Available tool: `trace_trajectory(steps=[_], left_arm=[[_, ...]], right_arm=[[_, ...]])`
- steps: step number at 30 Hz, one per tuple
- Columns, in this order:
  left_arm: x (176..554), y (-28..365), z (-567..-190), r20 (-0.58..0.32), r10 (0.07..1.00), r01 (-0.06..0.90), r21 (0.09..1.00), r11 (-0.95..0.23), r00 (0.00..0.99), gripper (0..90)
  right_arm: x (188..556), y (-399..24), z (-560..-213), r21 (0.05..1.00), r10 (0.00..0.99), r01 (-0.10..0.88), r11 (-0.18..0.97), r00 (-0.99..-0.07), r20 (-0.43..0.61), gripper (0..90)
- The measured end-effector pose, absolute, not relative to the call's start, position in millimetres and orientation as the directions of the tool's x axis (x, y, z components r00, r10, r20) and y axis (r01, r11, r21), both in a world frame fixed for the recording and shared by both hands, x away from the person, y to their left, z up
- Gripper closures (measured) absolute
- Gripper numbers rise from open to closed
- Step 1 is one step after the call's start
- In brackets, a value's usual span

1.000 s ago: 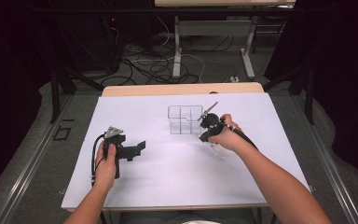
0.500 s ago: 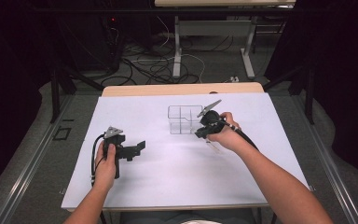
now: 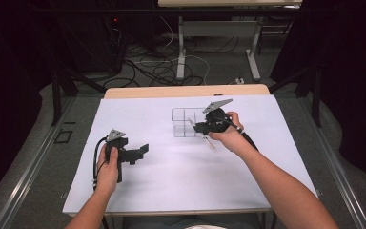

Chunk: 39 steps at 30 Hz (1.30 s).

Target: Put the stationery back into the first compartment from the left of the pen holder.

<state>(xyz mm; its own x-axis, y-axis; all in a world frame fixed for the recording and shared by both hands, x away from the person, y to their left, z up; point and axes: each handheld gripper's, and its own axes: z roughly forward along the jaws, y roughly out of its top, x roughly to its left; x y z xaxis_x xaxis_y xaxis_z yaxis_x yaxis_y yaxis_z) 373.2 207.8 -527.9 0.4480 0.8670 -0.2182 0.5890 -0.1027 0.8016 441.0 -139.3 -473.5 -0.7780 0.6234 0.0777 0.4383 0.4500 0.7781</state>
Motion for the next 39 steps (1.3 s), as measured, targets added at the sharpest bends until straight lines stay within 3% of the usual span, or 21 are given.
trace_trajectory(steps=[20,39], left_arm=[[373.1,208.9,-528.5,-0.218,0.868,0.589,0.802,-0.102,0.447,4.0],[372.0,213.9,-529.1,-0.227,0.872,0.593,0.800,-0.087,0.434,4.2]], right_arm=[[446.5,-130.1,-461.0,0.875,0.664,0.367,0.317,-0.744,0.072,79.8],[463.4,-114.4,-446.0,0.906,0.686,0.324,0.271,-0.726,0.054,79.8]])
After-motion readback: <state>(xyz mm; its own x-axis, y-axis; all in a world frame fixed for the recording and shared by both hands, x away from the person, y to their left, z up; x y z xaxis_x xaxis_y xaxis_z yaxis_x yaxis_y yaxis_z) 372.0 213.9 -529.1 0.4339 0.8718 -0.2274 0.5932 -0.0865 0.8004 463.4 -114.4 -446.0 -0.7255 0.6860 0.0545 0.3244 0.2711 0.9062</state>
